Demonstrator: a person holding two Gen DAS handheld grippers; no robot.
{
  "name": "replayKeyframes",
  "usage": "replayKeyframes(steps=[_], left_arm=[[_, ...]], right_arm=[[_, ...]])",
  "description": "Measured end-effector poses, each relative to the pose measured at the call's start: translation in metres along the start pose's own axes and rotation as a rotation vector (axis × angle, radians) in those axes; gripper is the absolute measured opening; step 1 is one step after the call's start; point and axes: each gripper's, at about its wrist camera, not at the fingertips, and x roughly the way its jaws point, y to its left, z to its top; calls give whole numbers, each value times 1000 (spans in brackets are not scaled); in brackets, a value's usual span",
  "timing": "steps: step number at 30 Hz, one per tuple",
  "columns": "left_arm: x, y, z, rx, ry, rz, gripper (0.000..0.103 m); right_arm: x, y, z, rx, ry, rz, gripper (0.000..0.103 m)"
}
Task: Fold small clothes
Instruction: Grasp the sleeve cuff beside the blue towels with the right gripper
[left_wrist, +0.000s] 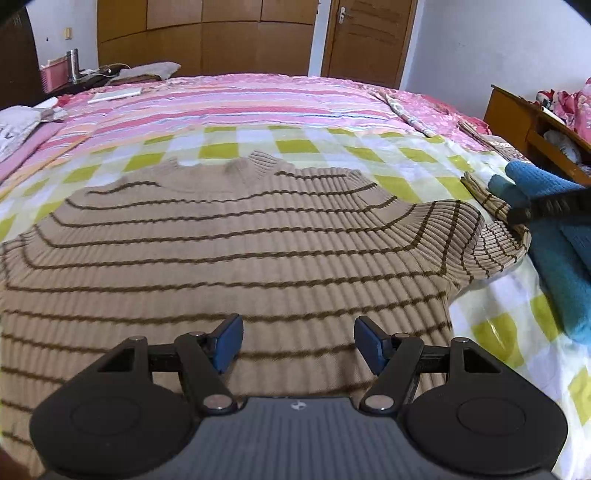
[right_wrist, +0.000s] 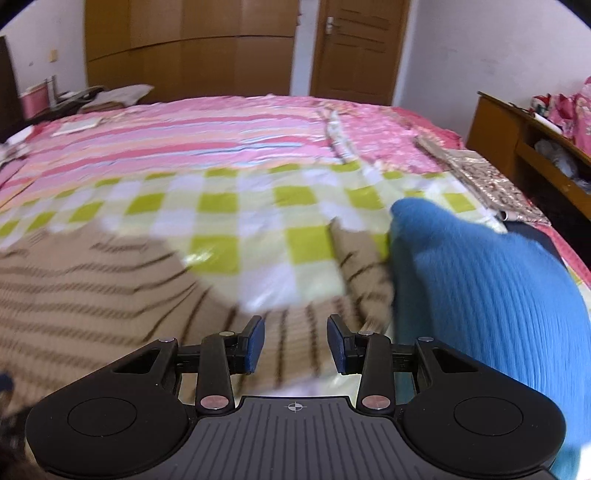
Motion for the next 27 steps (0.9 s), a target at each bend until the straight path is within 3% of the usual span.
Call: replayKeyframes(steps=[11, 17, 20, 22, 24, 27], left_arm=[[27, -7, 11, -4, -6, -18, 72], [24, -4, 9, -9, -9, -32, 72], [20, -3, 4, -5, -7, -36, 72], [17, -1, 1, 2, -5, -38, 72], [13, 2, -2, 2, -3, -40, 72], [8, 7, -3, -14, -4, -47, 72]], right_arm=[[79, -29, 34, 45, 49, -85, 39], [105, -25, 42, -30, 90, -147, 44], [116, -26, 39, -38, 116, -196, 38], [117, -28, 38, -36, 114, -199, 29], [115, -30, 38, -24, 115, -186, 13], [104, -30, 39, -15, 88, -170, 12]])
